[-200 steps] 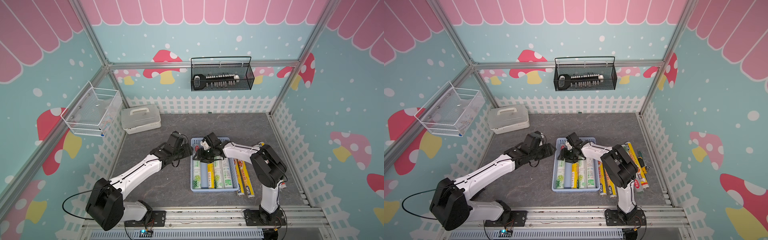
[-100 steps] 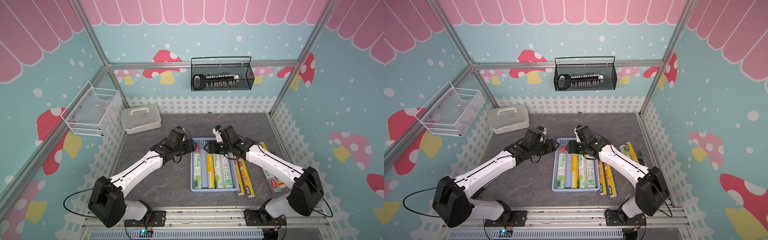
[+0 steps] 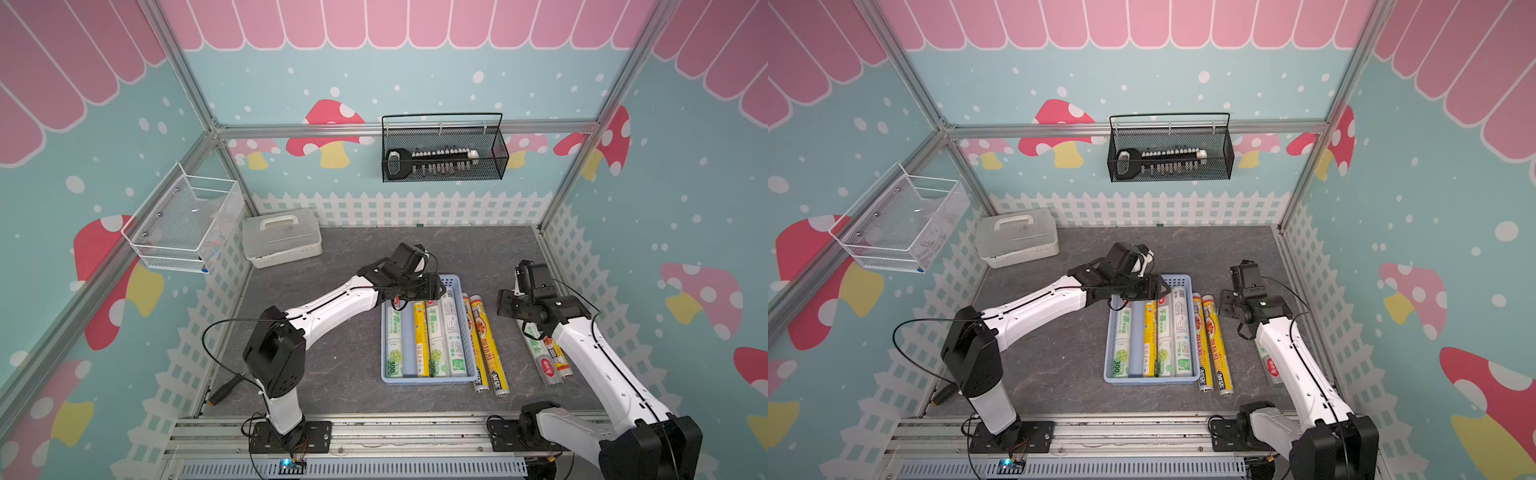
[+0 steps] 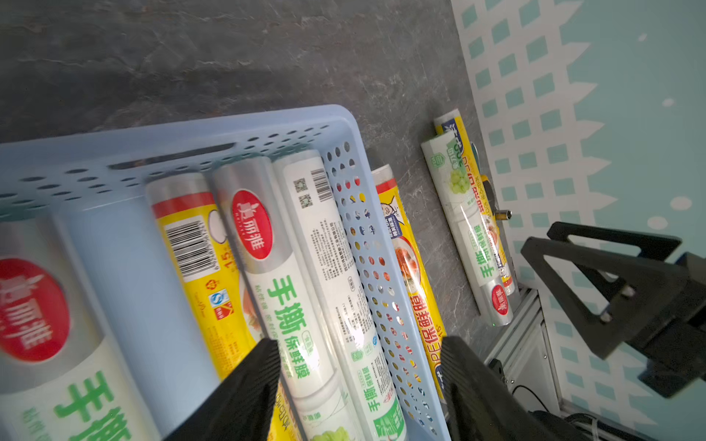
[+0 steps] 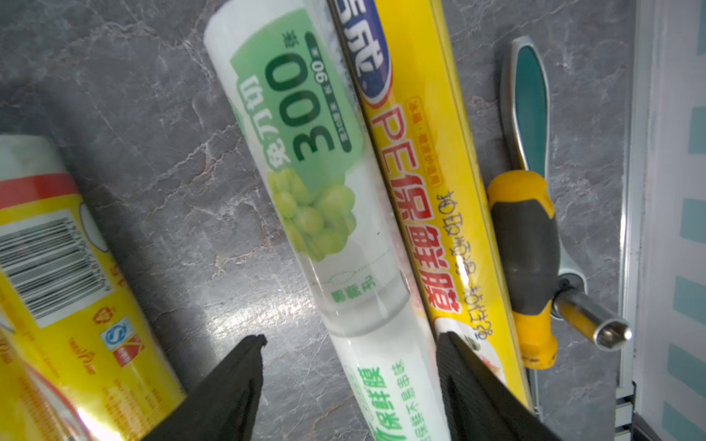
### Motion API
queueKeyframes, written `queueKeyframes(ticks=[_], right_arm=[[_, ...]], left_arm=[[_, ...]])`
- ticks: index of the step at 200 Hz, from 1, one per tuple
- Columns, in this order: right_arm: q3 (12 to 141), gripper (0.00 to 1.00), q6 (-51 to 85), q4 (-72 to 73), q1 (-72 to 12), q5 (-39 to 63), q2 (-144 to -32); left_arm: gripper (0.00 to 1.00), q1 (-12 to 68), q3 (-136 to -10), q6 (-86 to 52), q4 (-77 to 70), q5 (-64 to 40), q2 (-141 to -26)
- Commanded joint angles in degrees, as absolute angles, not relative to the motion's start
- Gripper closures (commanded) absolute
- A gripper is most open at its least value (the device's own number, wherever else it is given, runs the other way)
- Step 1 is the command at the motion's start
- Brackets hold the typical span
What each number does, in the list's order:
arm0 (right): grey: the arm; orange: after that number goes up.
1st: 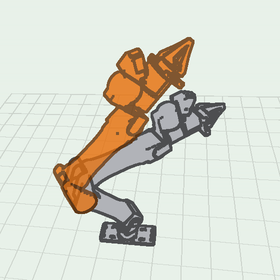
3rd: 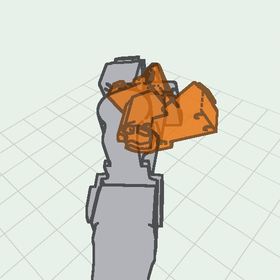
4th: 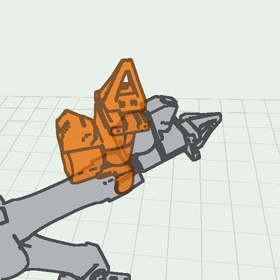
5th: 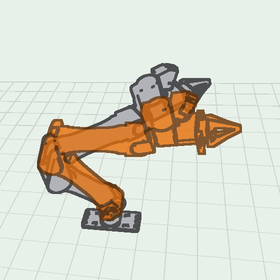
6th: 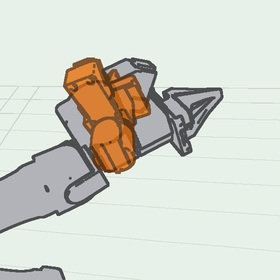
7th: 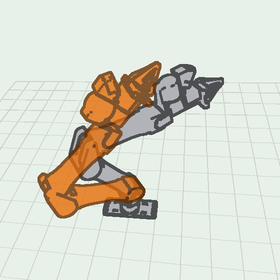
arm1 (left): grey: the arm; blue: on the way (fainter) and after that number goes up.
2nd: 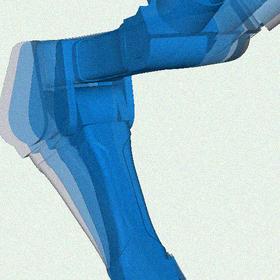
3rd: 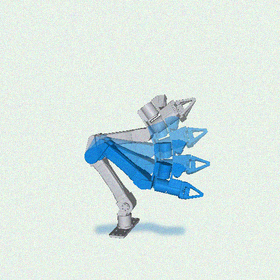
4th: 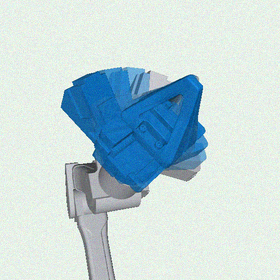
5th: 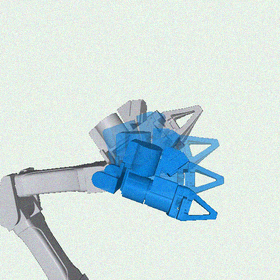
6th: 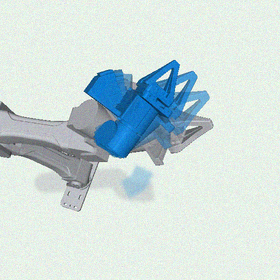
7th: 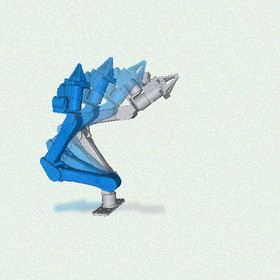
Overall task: Put the plastic wrap into the basket
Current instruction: Pick up the plastic wrap from the center of the board.
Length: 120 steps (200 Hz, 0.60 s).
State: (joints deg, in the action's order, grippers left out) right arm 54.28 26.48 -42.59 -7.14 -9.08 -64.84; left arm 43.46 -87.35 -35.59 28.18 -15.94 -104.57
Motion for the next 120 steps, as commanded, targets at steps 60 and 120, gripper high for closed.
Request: queueKeyframes(ticks=[60, 120], right_arm=[[51.5, 0.30, 20.8, -41.5, 7.3, -2.2, -74.2], [54.1, 0.28, 14.8, -40.9, 8.3, -2.0, -82.9]], left_arm=[[0.20, 49.4, -99.6, -28.7, 37.5, -16.9, -112.9], [0.13, 52.4, -105.0, -26.2, 39.5, -15.8, -117.0]])
